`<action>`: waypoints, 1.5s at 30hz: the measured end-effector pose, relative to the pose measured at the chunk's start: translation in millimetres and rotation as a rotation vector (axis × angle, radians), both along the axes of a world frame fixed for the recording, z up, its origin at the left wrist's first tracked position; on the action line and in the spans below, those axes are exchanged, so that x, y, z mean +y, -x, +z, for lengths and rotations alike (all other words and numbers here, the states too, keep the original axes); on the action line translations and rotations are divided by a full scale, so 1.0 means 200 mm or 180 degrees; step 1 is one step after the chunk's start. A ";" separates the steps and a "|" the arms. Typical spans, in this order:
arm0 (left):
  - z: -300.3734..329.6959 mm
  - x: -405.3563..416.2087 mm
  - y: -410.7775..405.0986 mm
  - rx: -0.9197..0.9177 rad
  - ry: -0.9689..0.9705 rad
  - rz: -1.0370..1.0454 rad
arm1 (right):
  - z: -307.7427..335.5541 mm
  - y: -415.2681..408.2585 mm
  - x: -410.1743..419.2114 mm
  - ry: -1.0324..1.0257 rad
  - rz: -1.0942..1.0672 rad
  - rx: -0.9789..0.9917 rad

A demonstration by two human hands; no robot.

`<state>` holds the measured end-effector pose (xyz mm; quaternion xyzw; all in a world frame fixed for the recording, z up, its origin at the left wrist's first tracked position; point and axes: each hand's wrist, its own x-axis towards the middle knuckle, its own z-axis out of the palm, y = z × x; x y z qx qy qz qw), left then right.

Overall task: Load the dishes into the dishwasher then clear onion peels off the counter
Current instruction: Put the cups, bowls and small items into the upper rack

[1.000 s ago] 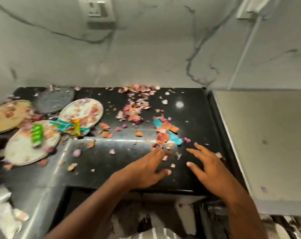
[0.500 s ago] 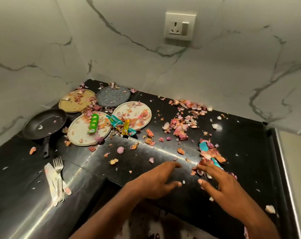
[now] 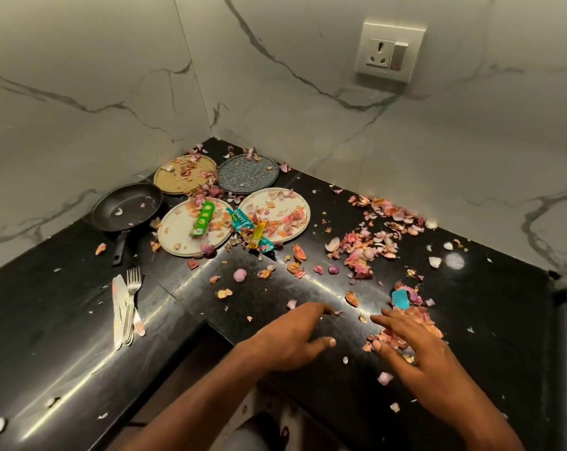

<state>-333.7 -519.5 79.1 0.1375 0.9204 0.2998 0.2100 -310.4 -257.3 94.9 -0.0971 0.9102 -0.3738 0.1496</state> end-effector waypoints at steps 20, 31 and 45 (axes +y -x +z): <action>-0.09 -0.15 0.52 0.0049 -0.0273 -0.0423 | 0.01 0.18 -0.25 -0.0127 -0.0419 -0.0039; -0.16 -0.12 0.50 -0.0032 -0.0292 -0.1097 | -0.05 0.01 -0.32 -0.0198 -0.1022 -0.0177; -0.15 0.16 0.04 0.0233 -0.0297 -0.2408 | -0.12 -0.75 -0.27 -0.0070 -0.2339 -0.0153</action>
